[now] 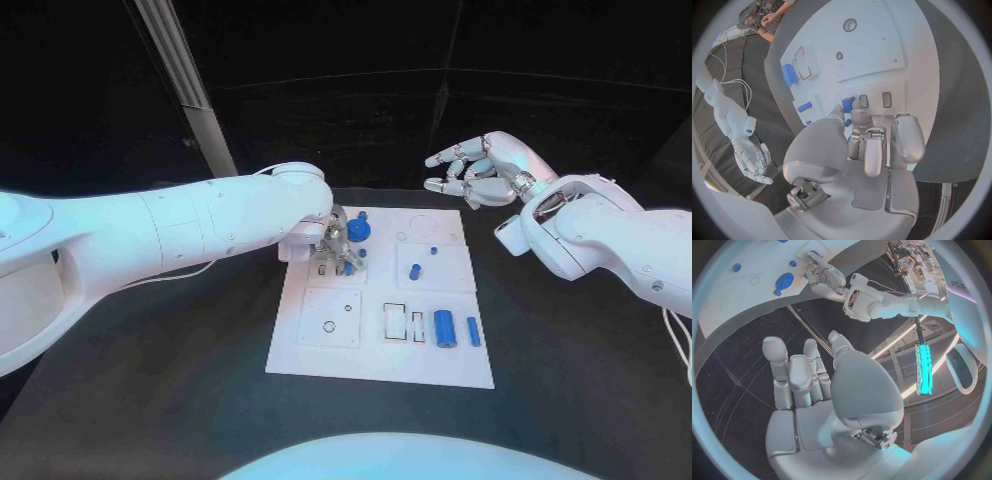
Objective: Assemble the parts on the task board
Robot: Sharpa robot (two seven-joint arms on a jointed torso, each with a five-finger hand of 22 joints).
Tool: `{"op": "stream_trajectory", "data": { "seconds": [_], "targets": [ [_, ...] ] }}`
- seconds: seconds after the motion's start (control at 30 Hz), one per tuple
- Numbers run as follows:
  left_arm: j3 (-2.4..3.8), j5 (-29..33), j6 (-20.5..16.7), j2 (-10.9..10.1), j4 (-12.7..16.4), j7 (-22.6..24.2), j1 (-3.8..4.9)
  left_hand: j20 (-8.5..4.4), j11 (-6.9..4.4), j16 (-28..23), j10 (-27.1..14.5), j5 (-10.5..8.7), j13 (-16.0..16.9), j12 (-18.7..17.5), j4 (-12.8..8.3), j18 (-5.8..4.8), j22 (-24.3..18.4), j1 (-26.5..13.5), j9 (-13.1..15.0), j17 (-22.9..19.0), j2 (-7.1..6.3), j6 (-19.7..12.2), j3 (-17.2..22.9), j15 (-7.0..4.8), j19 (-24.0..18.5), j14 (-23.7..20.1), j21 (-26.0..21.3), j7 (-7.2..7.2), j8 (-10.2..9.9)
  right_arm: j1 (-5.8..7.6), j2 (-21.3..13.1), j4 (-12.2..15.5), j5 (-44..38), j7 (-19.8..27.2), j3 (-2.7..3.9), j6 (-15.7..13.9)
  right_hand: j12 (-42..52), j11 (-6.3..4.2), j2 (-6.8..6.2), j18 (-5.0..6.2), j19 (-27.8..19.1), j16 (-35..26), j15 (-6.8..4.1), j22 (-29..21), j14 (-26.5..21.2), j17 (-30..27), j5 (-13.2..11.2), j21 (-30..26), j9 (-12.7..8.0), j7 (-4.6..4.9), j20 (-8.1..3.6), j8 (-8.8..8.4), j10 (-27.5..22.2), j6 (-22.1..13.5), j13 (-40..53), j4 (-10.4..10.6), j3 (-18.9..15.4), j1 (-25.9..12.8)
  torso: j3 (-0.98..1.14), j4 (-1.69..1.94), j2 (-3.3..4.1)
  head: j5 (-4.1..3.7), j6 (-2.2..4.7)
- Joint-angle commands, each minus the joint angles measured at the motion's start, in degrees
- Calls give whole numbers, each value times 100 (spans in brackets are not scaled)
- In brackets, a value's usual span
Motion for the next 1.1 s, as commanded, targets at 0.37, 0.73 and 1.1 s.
{"op": "stream_trajectory", "data": {
  "seconds": [0.37, 0.73, 1.1],
  "targets": [
    [4, 43, -423, -124, 209, 339, -10, 2, -43, 17, 81, 140, -67, -274, -924, -26, 99, 519, 204, 1509, -611, -20, 2764, 24, 25, 594, 38, 38, -161, 12, 28, -32, 18, 26, 5, 38, -22, 6, 5, 101, -23, -25, -16, -12, -42, -11, 53, -28, -4, -14, -14, -9, -45, -31, -16, 9, -43, 63, 0, 5, -4, 8, -13],
    [5, 44, -1045, -447, 623, 389, -11, 7, -39, 17, 214, 112, 69, -198, -1108, -39, 158, 112, 403, 1509, -891, 4, 3561, 11, 50, 594, 68, 16, -94, 11, 16, -47, 18, 26, 5, 44, -21, 6, 13, 102, -24, -29, -16, -18, -43, -17, 65, -33, -4, -14, -14, -7, -45, -29, -22, 17, -44, 62, 5, 13, -2, 39, -30],
    [-1, 44, -1503, -749, 885, 318, -36, 0, -52, 17, 304, 86, 208, -101, -1107, -55, 231, -26, 467, 1509, -905, 30, 3677, 1, 87, 594, 123, -2, -56, 11, 0, -62, 18, 20, 5, 56, -20, 6, 15, 102, -23, -32, -15, -18, -44, -20, 69, -34, -3, -14, -14, -6, -46, -29, -25, 23, -46, 58, 12, 29, -1, 70, -40]
  ]
}}
